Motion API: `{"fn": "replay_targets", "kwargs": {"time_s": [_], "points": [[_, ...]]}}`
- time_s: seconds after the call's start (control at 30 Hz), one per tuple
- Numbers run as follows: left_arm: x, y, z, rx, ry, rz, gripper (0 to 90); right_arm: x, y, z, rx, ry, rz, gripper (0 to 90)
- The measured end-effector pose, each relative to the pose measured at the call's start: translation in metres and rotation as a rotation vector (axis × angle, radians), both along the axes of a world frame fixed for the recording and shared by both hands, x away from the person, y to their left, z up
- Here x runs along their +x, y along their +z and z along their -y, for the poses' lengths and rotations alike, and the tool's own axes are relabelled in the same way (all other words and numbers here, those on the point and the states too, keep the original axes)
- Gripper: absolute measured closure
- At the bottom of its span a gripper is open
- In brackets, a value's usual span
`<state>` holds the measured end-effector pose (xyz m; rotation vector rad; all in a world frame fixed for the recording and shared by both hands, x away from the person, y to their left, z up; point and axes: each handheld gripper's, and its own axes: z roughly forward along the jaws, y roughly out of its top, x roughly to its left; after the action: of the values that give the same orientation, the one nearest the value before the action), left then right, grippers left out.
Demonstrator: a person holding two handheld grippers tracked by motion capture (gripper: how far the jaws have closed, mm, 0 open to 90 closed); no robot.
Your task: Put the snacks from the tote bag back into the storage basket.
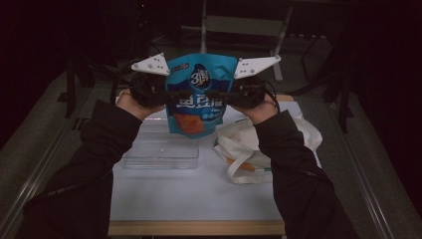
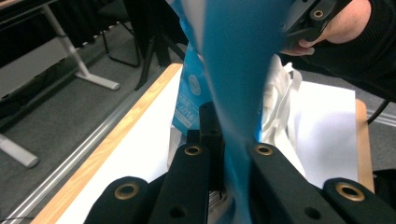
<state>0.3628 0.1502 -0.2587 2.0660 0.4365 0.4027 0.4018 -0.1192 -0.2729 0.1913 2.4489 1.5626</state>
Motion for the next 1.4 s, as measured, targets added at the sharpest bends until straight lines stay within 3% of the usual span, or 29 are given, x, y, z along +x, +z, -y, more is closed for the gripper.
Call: {"fn": "replay_targets", "kwargs": {"time_s": [0.43, 0.8, 1.07, 1.4], "points": [[-0.009, 0.009, -0.044, 0.018, 0.031, 0.015, 90.0, 0.001, 0.007, -0.045, 0.003, 0.046, 0.008, 88.7], [-0.014, 0.008, -0.077, 0.034, 0.006, -0.002, 90.0, -0.002, 0.007, -0.08, -0.013, 0.085, -0.004, 88.7], [-0.008, -0.006, -0.088, 0.019, -0.004, -0.017, 90.0, -0.001, -0.003, -0.091, -0.021, 0.074, -0.017, 88.7], [0.007, -0.048, -0.096, 0.006, -0.024, -0.062, 90.0, 0.009, -0.04, -0.099, -0.041, 0.054, -0.071, 88.7]]}}
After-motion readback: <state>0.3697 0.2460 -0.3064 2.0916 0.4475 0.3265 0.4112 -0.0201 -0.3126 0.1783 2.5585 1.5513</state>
